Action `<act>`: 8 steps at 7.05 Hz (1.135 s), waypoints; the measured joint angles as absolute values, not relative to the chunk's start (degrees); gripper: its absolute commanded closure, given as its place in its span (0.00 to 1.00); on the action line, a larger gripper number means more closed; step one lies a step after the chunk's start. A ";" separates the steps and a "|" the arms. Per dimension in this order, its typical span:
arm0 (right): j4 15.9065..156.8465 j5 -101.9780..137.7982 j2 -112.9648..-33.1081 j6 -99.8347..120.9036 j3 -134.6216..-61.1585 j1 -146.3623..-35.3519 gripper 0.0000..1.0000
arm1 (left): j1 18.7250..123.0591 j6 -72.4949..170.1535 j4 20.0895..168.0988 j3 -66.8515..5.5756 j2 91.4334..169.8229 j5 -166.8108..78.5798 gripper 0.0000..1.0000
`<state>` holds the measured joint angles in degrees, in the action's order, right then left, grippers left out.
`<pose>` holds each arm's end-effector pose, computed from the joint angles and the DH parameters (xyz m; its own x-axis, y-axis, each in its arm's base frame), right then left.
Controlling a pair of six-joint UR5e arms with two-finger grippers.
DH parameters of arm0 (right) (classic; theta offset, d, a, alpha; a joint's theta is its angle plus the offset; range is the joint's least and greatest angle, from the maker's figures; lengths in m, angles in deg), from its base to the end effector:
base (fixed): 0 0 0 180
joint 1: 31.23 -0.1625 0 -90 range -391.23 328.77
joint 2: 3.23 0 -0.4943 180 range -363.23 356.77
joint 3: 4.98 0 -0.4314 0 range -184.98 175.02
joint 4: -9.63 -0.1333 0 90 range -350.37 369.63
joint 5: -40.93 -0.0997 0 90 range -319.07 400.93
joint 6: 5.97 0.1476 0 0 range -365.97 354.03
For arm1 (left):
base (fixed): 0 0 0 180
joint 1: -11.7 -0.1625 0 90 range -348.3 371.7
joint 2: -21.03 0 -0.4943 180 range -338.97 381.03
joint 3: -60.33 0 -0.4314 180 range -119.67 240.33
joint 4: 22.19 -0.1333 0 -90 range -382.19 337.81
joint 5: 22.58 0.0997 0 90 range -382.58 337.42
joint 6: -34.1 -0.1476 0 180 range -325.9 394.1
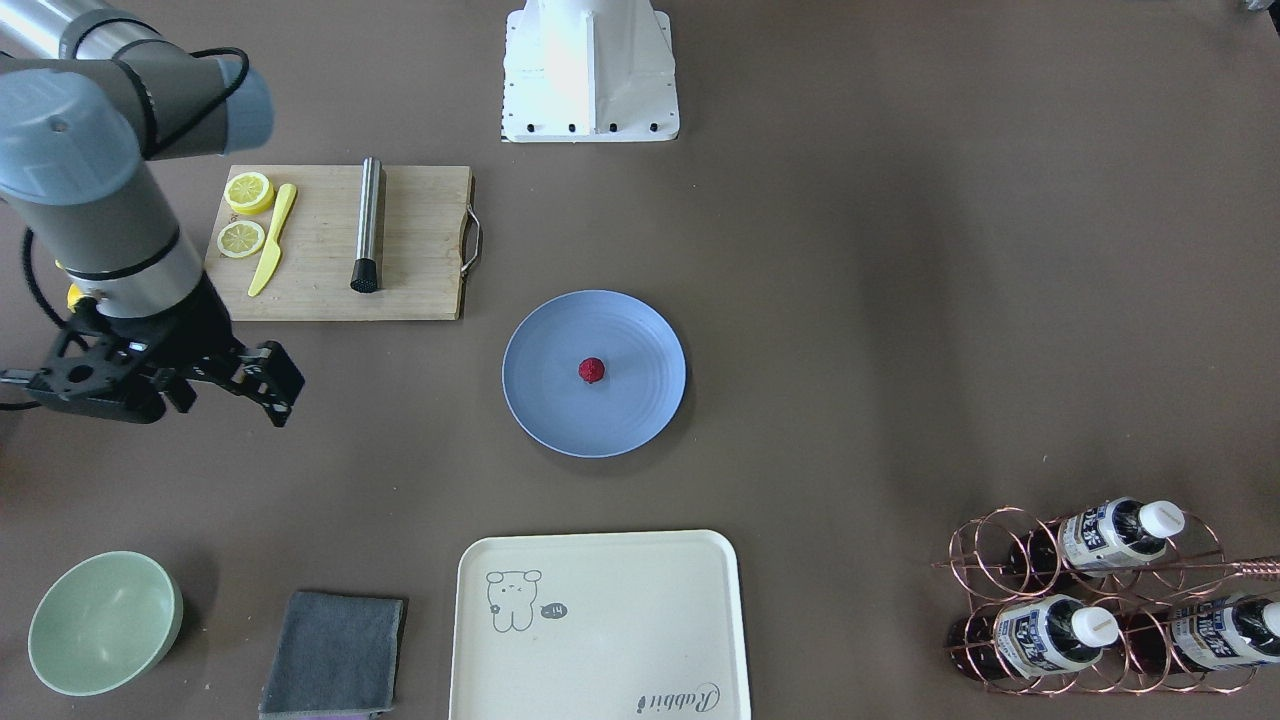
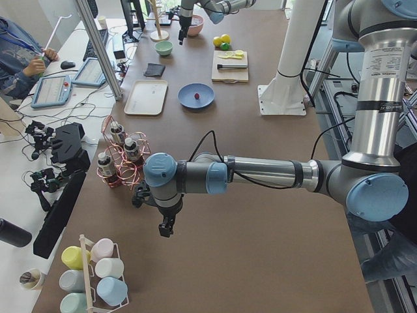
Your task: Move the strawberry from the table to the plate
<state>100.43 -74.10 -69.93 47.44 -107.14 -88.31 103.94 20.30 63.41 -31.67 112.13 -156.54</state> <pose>-0.3237 -0.6303 0.4195 0.7344 0.1405 0.6641 -0.2392 0.9691 0.0596 -0.0518 -0.5359 0.7419 0.7072 0.1957 -0.6794 -0.1335 0.9806 0.1435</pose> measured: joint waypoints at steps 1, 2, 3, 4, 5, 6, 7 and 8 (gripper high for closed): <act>101.55 -76.10 -74.68 37.90 -108.66 -92.70 0.00 | 103.95 20.39 63.01 -31.90 111.37 -156.63 0.02; 101.82 -77.22 -79.18 28.23 -109.13 -97.13 0.00 | 103.94 20.59 62.82 -31.96 111.08 -156.75 0.02; 101.89 -78.72 -83.34 18.59 -109.05 -101.84 0.00 | 103.96 20.64 62.78 -32.20 110.77 -156.86 0.02; 101.91 -80.77 -87.03 9.40 -108.65 -106.57 0.00 | 103.97 20.61 62.85 -32.45 110.50 -156.92 0.02; 101.86 -82.61 -90.25 1.52 -108.08 -110.90 0.00 | 103.98 20.58 62.96 -32.58 110.42 -156.95 0.02; 101.74 -84.51 -93.29 -4.60 -107.37 -114.70 0.00 | 103.98 20.55 63.00 -32.53 110.39 -156.98 0.02; 101.66 -85.76 -95.84 -7.94 -106.83 -117.04 0.00 | 103.98 20.51 63.00 -32.46 110.36 -157.02 0.02; 101.60 -86.24 -97.48 -9.15 -106.44 -117.96 0.00 | 103.98 20.46 63.02 -32.59 110.14 -157.05 0.02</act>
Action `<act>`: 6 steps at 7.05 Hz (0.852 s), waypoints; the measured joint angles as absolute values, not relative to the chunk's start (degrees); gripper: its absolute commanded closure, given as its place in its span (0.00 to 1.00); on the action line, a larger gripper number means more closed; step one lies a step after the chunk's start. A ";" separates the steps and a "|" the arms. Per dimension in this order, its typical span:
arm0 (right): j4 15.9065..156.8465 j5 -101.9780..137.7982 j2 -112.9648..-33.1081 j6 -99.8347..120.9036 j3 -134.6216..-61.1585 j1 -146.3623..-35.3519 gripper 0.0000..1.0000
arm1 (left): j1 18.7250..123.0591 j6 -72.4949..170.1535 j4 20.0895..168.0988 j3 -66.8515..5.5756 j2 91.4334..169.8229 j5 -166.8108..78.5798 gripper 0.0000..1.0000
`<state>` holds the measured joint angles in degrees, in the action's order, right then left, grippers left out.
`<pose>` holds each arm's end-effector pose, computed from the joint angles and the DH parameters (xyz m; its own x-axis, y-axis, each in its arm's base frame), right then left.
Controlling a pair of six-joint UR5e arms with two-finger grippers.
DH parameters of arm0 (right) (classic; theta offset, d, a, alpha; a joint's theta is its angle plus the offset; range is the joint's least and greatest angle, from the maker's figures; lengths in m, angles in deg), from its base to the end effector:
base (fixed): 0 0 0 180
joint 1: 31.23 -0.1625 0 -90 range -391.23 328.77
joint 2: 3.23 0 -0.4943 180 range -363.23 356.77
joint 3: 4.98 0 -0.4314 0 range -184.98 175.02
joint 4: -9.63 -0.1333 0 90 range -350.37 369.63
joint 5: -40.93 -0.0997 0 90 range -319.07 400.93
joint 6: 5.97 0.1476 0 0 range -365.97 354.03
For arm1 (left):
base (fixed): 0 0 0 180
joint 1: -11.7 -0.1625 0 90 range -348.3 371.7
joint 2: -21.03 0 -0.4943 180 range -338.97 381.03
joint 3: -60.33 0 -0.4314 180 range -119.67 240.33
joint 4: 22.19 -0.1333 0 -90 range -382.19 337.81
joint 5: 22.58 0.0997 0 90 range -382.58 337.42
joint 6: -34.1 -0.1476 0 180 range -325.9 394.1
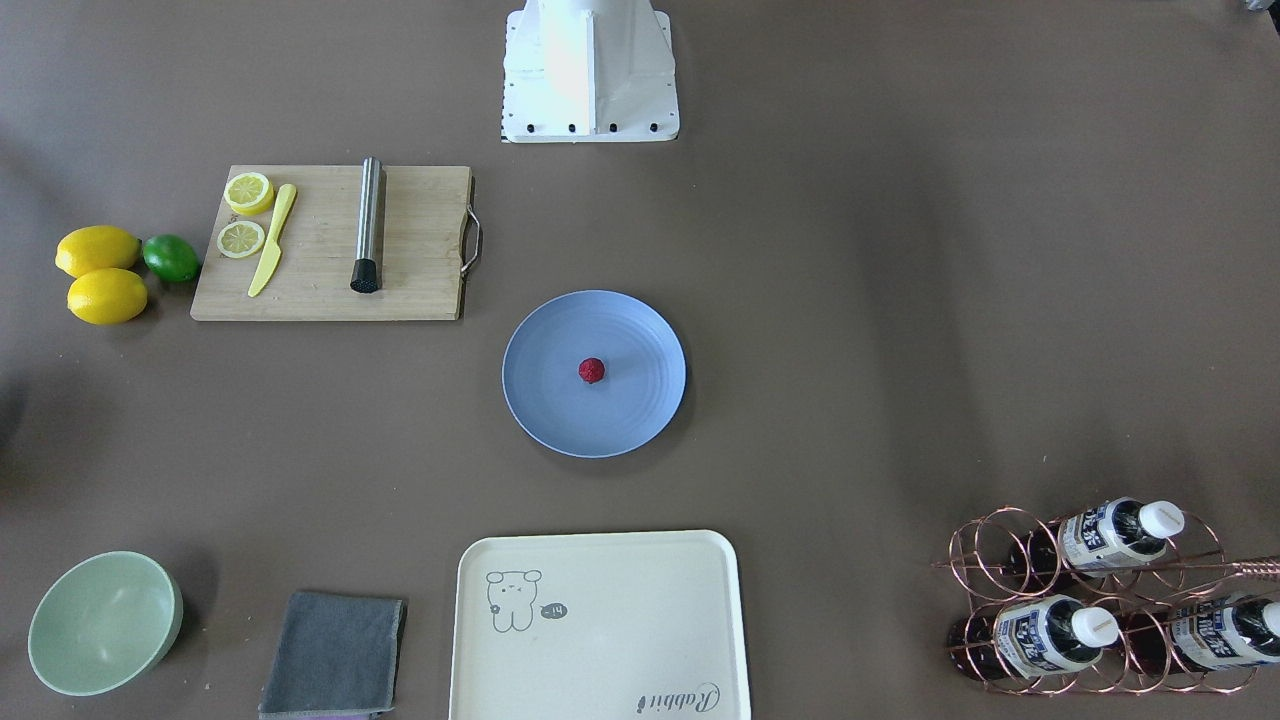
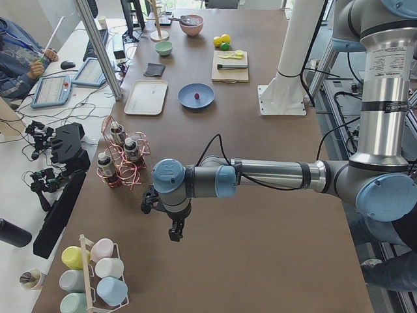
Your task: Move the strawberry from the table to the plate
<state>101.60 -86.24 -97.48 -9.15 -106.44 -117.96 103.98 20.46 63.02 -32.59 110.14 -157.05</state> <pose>0.0155 -0.5031 0.7093 0.7880 -0.1555 0.5957 0.1007 0.9871 0.1246 -0.0505 -0.5164 0.7515 0.7010 0.1750 -0.6913 -0.1292 0.9845 0.1182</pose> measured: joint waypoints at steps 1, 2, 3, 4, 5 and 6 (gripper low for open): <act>101.60 -86.40 -98.17 -9.49 -105.92 -118.28 0.00 | 103.98 20.42 63.15 -32.82 109.79 -157.05 0.02; 101.62 -86.47 -98.40 -9.55 -105.51 -118.37 0.00 | 103.98 20.40 63.21 -32.88 109.62 -157.05 0.02; 101.62 -86.50 -98.46 -9.57 -105.28 -118.39 0.00 | 103.98 20.39 63.23 -32.86 109.58 -157.05 0.02; 101.59 -86.50 -98.49 -9.57 -105.13 -118.41 0.00 | 103.98 20.39 63.24 -32.84 109.56 -157.05 0.02; 101.57 -86.51 -98.50 -9.57 -105.12 -118.41 0.00 | 103.98 20.39 63.24 -32.88 109.51 -157.06 0.02; 101.57 -86.51 -98.49 -9.57 -105.14 -118.41 0.00 | 103.98 20.39 63.24 -32.93 109.41 -157.06 0.02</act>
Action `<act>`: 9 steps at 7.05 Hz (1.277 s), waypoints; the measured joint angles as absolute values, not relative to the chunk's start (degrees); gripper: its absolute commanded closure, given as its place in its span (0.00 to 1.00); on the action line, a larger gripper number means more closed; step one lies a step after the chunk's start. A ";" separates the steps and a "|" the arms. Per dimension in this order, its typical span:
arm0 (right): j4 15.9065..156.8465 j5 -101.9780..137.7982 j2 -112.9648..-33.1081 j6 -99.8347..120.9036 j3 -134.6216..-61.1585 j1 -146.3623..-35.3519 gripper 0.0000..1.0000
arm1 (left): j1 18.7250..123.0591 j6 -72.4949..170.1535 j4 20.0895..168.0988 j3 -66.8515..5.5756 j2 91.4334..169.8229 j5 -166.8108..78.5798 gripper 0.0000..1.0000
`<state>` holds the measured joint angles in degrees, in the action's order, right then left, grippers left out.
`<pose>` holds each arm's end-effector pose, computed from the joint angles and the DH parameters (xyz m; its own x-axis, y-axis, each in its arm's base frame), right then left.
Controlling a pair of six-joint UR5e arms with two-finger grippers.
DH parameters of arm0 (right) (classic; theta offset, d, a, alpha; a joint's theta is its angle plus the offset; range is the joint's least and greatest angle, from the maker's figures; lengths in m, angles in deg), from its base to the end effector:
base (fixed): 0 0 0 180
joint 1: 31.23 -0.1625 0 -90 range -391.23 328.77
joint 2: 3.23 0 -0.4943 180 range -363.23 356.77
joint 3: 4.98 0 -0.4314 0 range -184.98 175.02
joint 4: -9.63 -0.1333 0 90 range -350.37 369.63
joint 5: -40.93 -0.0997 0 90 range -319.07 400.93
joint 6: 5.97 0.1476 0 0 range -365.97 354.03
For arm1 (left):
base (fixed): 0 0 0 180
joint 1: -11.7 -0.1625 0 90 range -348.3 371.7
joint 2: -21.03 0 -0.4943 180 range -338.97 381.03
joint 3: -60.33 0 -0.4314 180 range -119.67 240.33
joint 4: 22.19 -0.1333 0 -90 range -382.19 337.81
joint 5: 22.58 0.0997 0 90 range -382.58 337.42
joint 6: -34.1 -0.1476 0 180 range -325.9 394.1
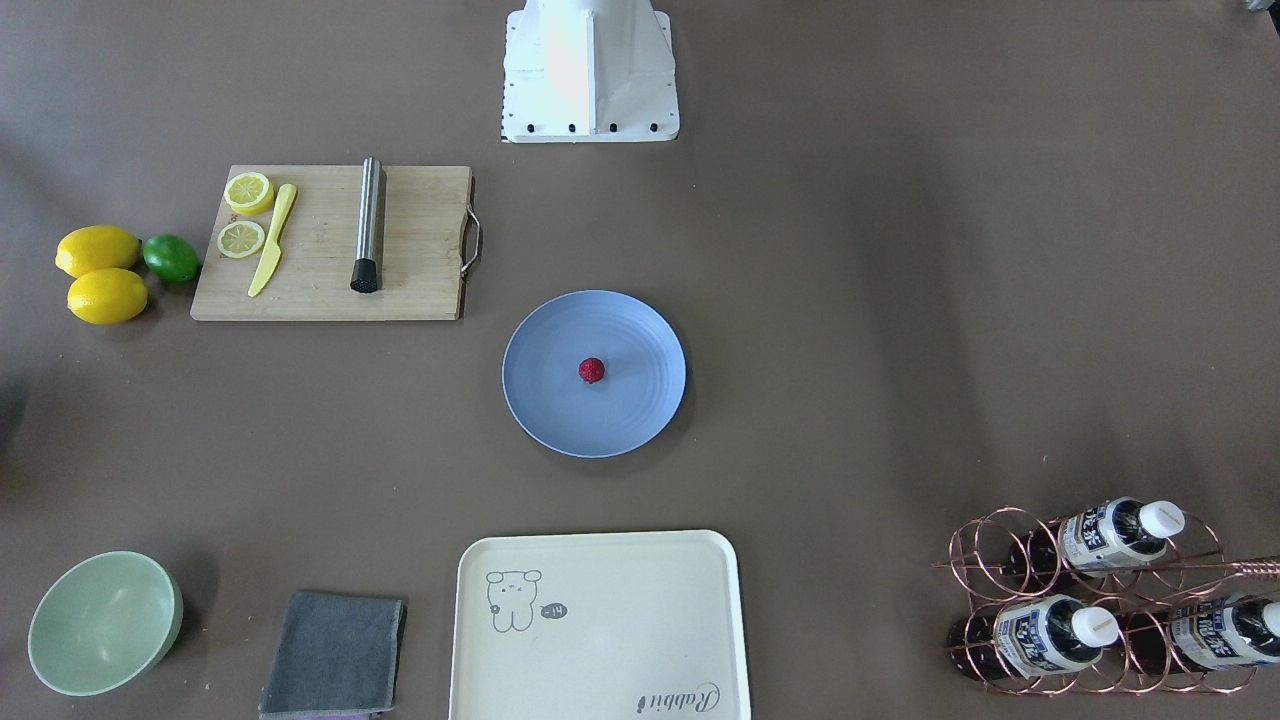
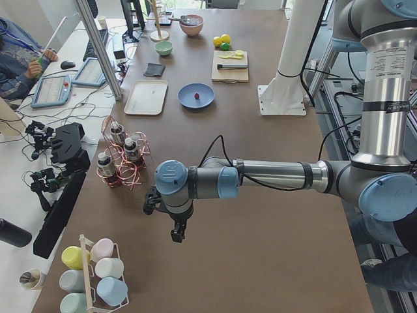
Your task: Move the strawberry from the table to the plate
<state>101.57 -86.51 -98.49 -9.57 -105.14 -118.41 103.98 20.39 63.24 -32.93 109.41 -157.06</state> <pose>0.0194 -0.4917 0.7298 0.7868 -0.1329 0.6027 0.0987 0.9911 0.0897 -0.0502 -0.5098 0.7545 0.7006 0.1742 -0.6919 -0.1300 0.9847 0.1162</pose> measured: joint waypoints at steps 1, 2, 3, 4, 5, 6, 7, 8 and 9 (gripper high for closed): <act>101.56 -86.53 -98.48 -9.57 -105.17 -118.41 0.00 | 103.98 20.39 63.24 -32.97 109.28 -157.05 0.02; 101.56 -86.57 -98.48 -9.59 -105.20 -118.41 0.00 | 103.98 20.39 63.24 -32.99 109.23 -157.06 0.02; 101.56 -86.59 -98.49 -9.63 -105.21 -118.41 0.00 | 103.98 20.39 63.24 -33.00 109.17 -157.05 0.02; 101.56 -86.59 -98.50 -9.65 -105.21 -118.41 0.00 | 103.98 20.39 63.24 -33.01 109.10 -157.05 0.02; 101.56 -86.60 -98.53 -9.65 -105.19 -118.41 0.00 | 103.98 20.39 63.27 -33.04 108.95 -157.07 0.02; 101.56 -86.60 -98.63 -9.68 -105.18 -118.41 0.00 | 103.98 20.37 63.30 -33.05 108.68 -157.71 0.02; 101.56 -86.60 -98.78 -9.71 -105.18 -118.41 0.00 | 103.98 20.33 63.35 -33.11 108.31 -159.08 0.02; 101.56 -86.60 -98.88 -9.73 -105.18 -118.41 0.00 | 103.98 20.31 63.39 -33.31 107.83 -160.13 0.02; 101.56 -86.60 -98.91 -9.74 -105.18 -118.41 0.00 | 103.98 20.30 63.41 -33.48 107.57 -160.57 0.02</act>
